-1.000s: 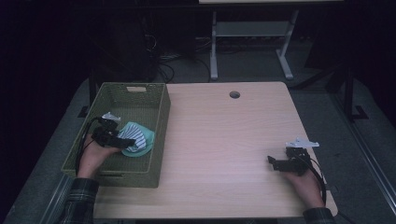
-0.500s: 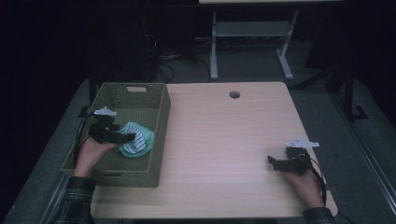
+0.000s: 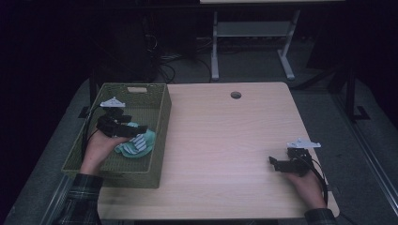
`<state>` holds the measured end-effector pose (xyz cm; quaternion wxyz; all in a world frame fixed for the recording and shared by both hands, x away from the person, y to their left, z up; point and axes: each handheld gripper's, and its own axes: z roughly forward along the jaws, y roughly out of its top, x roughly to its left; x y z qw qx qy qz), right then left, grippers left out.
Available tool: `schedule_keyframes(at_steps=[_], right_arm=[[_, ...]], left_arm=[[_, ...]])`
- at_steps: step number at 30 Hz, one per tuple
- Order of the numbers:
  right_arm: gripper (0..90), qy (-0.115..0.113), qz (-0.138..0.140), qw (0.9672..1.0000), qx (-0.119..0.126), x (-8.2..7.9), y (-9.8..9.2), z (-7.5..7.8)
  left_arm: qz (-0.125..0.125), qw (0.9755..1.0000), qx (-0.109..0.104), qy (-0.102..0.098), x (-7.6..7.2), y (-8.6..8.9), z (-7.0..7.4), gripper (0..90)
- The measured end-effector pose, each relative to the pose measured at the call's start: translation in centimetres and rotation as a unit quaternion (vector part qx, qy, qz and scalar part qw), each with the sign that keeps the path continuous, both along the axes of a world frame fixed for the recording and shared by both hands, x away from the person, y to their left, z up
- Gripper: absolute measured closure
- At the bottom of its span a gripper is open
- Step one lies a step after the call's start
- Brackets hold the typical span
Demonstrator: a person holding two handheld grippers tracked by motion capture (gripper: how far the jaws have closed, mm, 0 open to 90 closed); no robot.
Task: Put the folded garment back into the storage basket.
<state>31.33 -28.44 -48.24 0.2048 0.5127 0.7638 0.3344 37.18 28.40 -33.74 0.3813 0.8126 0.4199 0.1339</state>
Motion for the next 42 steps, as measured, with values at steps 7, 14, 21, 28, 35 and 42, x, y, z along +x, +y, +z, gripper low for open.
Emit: schedule_keyframes(at_steps=[7,14,21,28,35,42], right_arm=[[12.7,0.0,0.0,1.0,0.0,0.0,0.0,0.0],[12.7,0.0,0.0,1.0,0.0,0.0,0.0,0.0],[12.7,0.0,0.0,1.0,0.0,0.0,0.0,0.0],[12.7,0.0,0.0,1.0,0.0,0.0,0.0,0.0],[12.7,0.0,0.0,1.0,0.0,0.0,0.0,0.0],[12.7,0.0,0.0,1.0,0.0,0.0,0.0,0.0]], left_arm=[[-0.021,0.9997,-0.012,-0.009,-0.2,-2.0,1.0,13.6],[-0.051,0.9982,-0.025,-0.021,-0.9,-4.7,2.0,13.6],[-0.08,0.9958,-0.032,-0.031,-1.4,-7.6,2.4,13.6],[-0.111,0.9927,-0.032,-0.034,-1.7,-10.3,2.3,13.6],[-0.129,0.9906,-0.035,-0.028,-1.8,-12.4,1.5,13.6],[-0.146,0.9884,-0.032,-0.029,-1.9,-14.6,0.4,13.5]])
